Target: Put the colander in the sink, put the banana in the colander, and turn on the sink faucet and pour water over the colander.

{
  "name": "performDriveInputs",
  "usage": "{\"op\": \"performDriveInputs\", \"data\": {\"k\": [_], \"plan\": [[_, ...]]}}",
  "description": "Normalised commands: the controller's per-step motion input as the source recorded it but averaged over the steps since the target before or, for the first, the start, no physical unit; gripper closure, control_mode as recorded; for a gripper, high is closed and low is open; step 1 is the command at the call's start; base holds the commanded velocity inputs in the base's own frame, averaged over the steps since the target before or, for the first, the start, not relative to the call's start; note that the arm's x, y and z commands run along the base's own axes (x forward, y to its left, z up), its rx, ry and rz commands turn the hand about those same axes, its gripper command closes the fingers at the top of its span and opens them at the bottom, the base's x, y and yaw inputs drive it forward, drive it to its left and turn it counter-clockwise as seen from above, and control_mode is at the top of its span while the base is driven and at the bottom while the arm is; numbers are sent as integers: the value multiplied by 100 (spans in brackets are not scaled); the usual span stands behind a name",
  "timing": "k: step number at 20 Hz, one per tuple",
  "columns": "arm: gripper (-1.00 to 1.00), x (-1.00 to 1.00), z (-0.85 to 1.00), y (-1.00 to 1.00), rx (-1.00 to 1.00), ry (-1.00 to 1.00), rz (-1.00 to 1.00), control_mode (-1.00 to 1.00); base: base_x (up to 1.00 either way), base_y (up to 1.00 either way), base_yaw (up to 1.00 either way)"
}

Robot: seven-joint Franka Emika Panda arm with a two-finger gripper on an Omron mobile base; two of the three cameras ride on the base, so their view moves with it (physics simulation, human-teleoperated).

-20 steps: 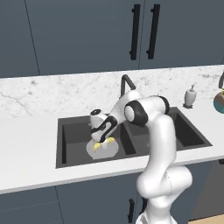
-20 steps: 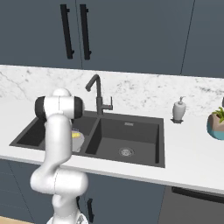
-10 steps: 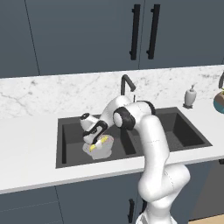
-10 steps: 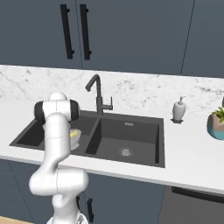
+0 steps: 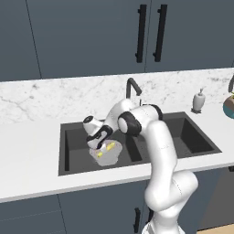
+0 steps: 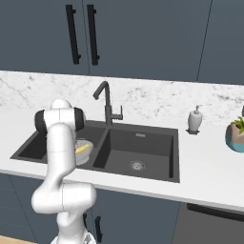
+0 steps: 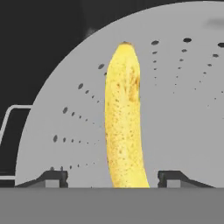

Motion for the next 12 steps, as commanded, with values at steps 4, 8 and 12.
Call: {"op": "performDriveInputs", "data": {"k": [4, 8, 12], "plan": [[-100, -41, 0, -40, 16, -22, -1, -100, 0, 0, 0], [-100, -33, 37, -6, 17, -31, -5, -100, 0, 0, 0], [-100, -44, 88, 22, 15, -46, -15, -100, 0, 0, 0]]}}
